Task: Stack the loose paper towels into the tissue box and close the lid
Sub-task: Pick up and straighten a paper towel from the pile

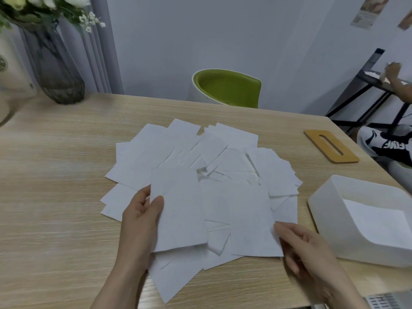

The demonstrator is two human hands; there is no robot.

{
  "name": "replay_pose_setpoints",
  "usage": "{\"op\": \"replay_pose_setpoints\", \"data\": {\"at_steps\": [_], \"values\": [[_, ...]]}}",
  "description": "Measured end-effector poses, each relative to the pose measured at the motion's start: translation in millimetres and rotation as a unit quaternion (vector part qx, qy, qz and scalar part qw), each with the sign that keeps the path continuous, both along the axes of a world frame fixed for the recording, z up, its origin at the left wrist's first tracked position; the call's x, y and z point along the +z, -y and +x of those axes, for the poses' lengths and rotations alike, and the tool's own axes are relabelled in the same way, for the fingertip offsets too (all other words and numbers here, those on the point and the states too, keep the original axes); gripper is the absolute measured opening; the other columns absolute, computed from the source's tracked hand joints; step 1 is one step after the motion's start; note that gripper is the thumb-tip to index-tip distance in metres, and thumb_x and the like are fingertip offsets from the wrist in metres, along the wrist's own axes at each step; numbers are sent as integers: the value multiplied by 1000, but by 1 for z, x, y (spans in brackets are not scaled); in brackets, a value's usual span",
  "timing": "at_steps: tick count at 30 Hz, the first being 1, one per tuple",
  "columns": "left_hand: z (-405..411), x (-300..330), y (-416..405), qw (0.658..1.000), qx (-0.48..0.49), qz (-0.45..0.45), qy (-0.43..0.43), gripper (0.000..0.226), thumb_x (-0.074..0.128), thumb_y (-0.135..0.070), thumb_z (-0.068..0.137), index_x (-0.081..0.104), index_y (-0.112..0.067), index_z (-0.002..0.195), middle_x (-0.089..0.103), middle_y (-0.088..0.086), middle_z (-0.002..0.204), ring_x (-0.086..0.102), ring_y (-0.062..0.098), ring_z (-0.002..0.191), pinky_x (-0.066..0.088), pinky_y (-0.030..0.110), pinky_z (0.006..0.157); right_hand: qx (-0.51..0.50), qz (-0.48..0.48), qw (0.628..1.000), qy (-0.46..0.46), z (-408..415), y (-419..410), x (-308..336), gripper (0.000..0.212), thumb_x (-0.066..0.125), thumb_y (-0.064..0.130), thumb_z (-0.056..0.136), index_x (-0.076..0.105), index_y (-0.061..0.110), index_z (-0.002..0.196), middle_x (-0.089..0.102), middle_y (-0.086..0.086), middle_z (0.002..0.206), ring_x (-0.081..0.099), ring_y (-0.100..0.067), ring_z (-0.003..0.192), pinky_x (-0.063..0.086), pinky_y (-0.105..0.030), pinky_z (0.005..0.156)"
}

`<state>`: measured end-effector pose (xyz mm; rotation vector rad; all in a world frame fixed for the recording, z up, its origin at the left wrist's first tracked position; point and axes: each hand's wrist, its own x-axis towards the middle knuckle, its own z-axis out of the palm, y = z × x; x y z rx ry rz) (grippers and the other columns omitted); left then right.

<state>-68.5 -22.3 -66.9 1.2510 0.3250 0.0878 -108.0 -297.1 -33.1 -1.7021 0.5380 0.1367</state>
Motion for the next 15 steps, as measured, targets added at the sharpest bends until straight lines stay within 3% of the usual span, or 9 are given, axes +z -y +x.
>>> {"op": "replay_pose_setpoints", "data": {"at_steps": [4, 7, 9, 12, 15], "values": [[-3, 4, 4, 998, -41, -48, 2, 28, 55, -9, 94, 66, -25, 113, 76, 0, 100, 73, 16, 85, 55, 25, 61, -2, -16, 1000, 11, 9, -5, -2, 14, 69, 22, 84, 75, 11, 89, 45, -10, 44, 28, -12, 29, 23, -15, 34], [-5, 8, 13, 994, -85, -68, -15, 26, 54, -10, 94, 68, -27, 110, 76, 3, 94, 73, 24, 77, 55, 36, 48, -5, -36, 999, 23, 10, -10, -4, 7, 69, 12, 84, 76, 9, 84, 64, -7, 55, 43, -6, 32, 29, -12, 35], [-5, 7, 23, 994, -92, -52, -18, 26, 52, -9, 96, 68, -26, 110, 76, 5, 94, 73, 26, 81, 55, 40, 59, -13, -67, 997, 39, 9, -12, -5, 6, 70, 12, 84, 76, 12, 83, 70, 4, 60, 55, 1, 41, 37, -11, 44], [-5, 4, 35, 996, -89, -16, -14, 27, 48, -8, 98, 66, -25, 110, 76, 2, 98, 72, 18, 90, 52, 33, 74, -54, -83, 992, 75, 6, -8, -2, 5, 70, 12, 84, 71, 17, 82, 72, 12, 63, 64, 4, 56, 42, -22, 59], [-5, 0, 40, 996, -89, -5, -25, 29, 46, -7, 99, 67, -26, 108, 75, 0, 103, 69, 19, 98, 53, 38, 86, -98, -58, 988, 100, 3, -3, 7, 3, 68, 10, 85, 69, 11, 86, 71, 9, 61, 62, 4, 51, 46, -20, 54]]}}
